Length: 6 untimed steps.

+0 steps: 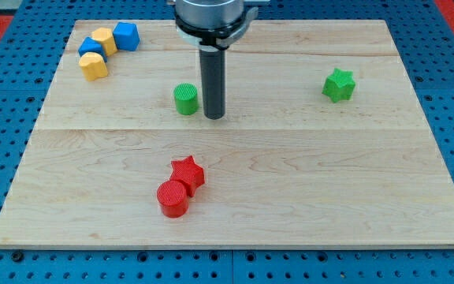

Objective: Push the green circle vertical to the red star

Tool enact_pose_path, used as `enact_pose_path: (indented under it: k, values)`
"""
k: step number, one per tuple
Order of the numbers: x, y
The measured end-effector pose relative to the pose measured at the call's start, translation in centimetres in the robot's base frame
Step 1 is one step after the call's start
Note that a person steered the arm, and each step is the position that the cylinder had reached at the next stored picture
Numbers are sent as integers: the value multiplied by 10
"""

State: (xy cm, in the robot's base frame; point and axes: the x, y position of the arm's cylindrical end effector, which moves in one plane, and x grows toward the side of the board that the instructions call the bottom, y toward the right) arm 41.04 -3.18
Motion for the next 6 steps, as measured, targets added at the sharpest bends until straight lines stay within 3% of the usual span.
enact_pose_path:
  k: [1,2,3,4,6]
  values:
    - [-29,-24]
    - [-27,-28]
    - [4,-80]
    - [-20,-129]
    - [-39,-25]
